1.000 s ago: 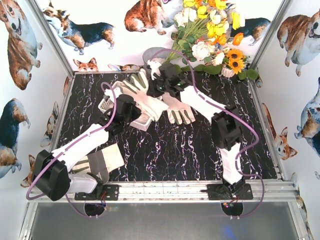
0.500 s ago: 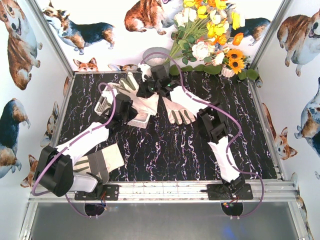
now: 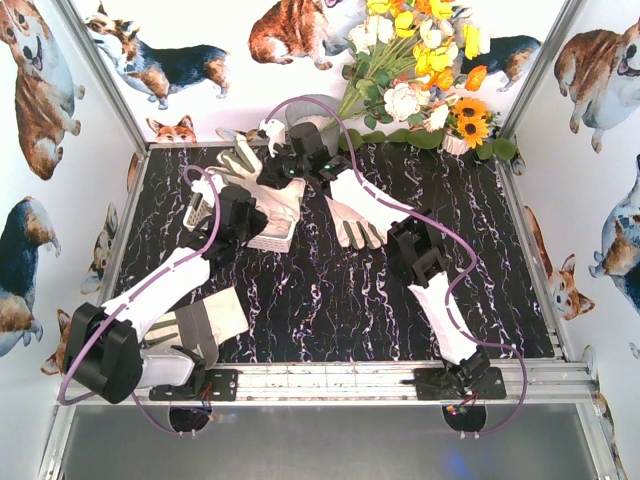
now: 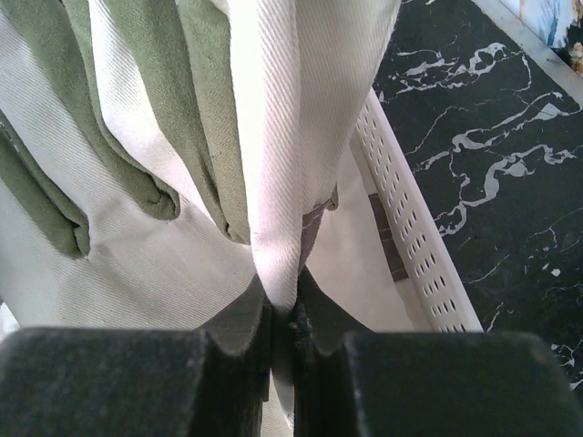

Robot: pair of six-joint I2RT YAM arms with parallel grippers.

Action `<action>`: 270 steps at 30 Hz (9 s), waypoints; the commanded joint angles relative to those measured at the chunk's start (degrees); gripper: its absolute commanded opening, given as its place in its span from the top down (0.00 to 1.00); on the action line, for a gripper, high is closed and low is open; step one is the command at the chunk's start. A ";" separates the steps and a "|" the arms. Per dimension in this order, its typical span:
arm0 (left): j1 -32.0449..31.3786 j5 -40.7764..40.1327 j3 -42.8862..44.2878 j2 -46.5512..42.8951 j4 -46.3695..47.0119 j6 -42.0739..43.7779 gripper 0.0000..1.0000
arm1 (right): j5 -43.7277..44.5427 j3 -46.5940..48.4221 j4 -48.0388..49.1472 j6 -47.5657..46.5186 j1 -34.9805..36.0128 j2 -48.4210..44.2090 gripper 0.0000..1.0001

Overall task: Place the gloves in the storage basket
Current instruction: Place the glove in the bin, then adjust the glove in the bin.

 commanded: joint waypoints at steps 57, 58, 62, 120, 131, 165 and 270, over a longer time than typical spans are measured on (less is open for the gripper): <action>6.22 14.45 -7.98 6.51 0.64 1.61 0.66 | 4.51 12.10 5.98 -13.00 1.54 16.66 0.97; 6.33 13.93 -7.79 5.57 -0.32 2.18 0.63 | 4.54 12.01 5.85 -13.04 1.54 16.70 0.97; 6.67 12.32 -7.78 1.24 -4.05 4.10 0.60 | 3.63 11.32 5.50 -13.85 1.54 16.69 0.97; 31.31 32.99 -12.13 2.69 8.13 18.76 0.60 | 3.51 -13.20 -13.40 -8.08 3.12 -4.82 1.00; 31.34 34.97 -9.49 7.39 8.44 22.69 0.61 | 6.12 -8.58 -18.81 -6.33 4.24 -1.45 1.00; 18.24 32.03 9.37 5.12 -2.36 29.71 0.58 | 10.46 -34.21 -1.02 10.64 2.51 -29.56 0.44; 14.87 25.30 25.98 34.93 7.41 19.41 0.67 | 19.03 -35.20 -0.85 21.61 5.32 -21.98 0.65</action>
